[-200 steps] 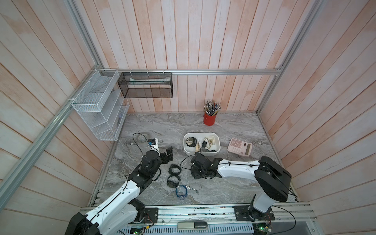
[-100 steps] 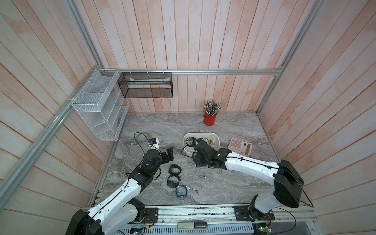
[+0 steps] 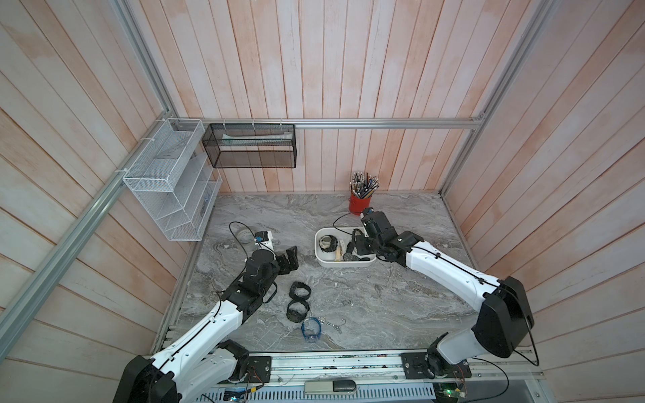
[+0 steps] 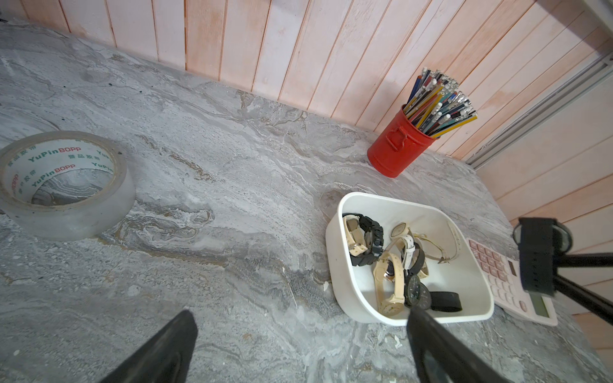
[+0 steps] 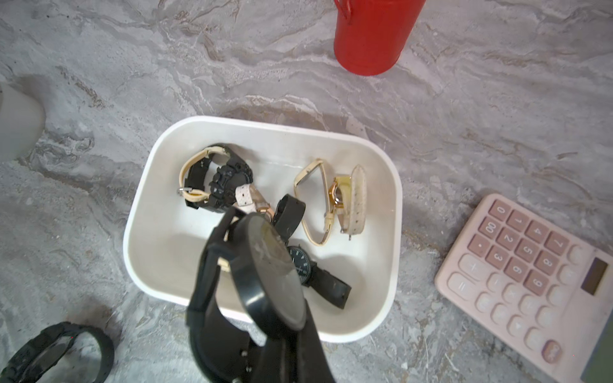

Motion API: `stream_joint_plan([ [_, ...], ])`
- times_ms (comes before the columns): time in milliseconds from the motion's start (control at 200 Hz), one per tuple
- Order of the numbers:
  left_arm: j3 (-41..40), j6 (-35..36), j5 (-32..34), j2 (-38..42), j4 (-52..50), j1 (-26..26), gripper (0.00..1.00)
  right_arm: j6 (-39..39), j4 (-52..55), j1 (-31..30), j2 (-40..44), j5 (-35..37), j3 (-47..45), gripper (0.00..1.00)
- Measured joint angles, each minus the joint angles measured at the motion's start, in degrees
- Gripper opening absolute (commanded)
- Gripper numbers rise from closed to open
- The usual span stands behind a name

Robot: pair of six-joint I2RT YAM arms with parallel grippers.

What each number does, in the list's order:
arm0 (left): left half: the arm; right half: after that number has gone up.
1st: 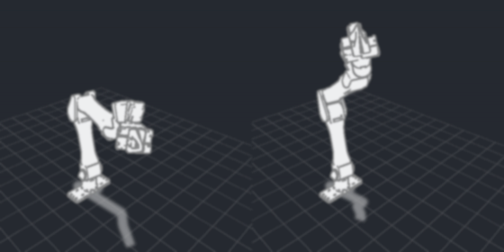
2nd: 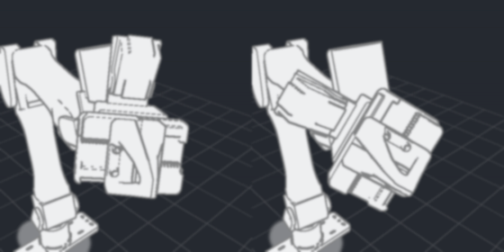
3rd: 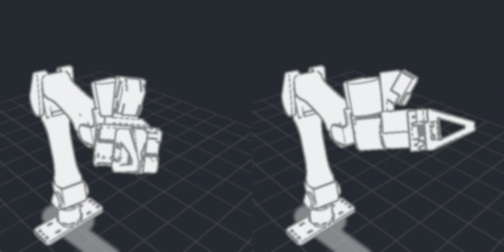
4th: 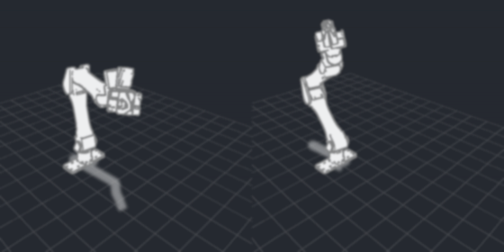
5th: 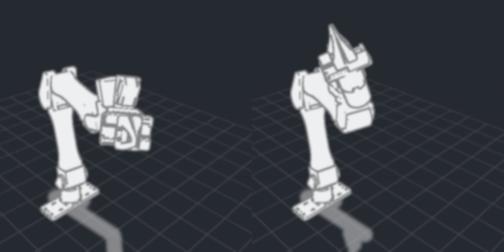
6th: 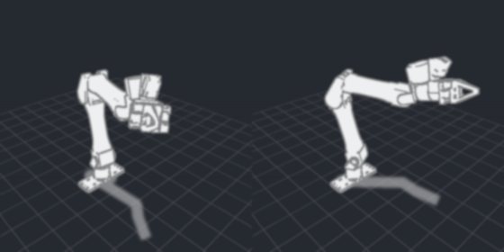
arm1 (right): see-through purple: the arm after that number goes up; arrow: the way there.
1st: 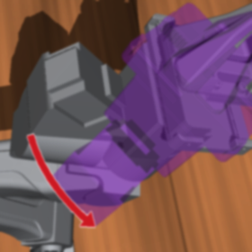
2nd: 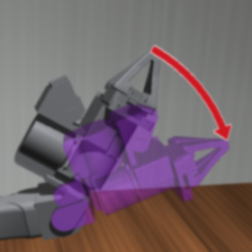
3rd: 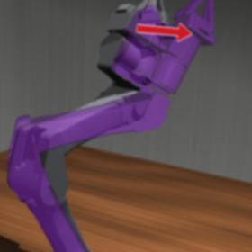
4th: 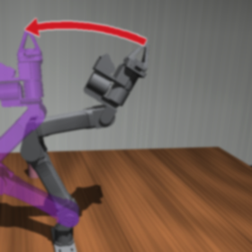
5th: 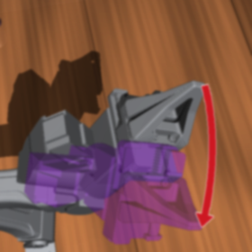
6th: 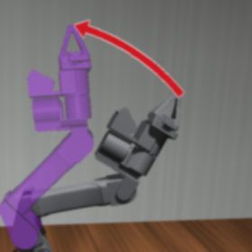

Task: Put the watch into the storage box
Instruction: Place the watch in the storage box.

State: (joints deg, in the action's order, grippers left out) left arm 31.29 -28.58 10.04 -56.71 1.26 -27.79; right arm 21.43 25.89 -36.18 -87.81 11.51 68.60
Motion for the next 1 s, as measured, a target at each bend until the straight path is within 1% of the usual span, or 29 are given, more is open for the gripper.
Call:
stream_joint_plan([
  [245,0.00,-1.27,-1.07,-0.20,-0.46,0.00,1.00,-2.82,-3.65,4.28,-5.42,-1.81,0.20,0.00],
  [590,0.17,-1.27,-1.44,-0.20,-1.53,0.04,1.00,-5.05,-6.69,6.03,-13.97,-4.57,3.26,0.00],
  [1000,2.16,-1.92,-2.51,-0.39,-3.56,0.42,1.00,-5.27,-9.44,8.96,-19.67,-7.45,3.37,0.00],
])
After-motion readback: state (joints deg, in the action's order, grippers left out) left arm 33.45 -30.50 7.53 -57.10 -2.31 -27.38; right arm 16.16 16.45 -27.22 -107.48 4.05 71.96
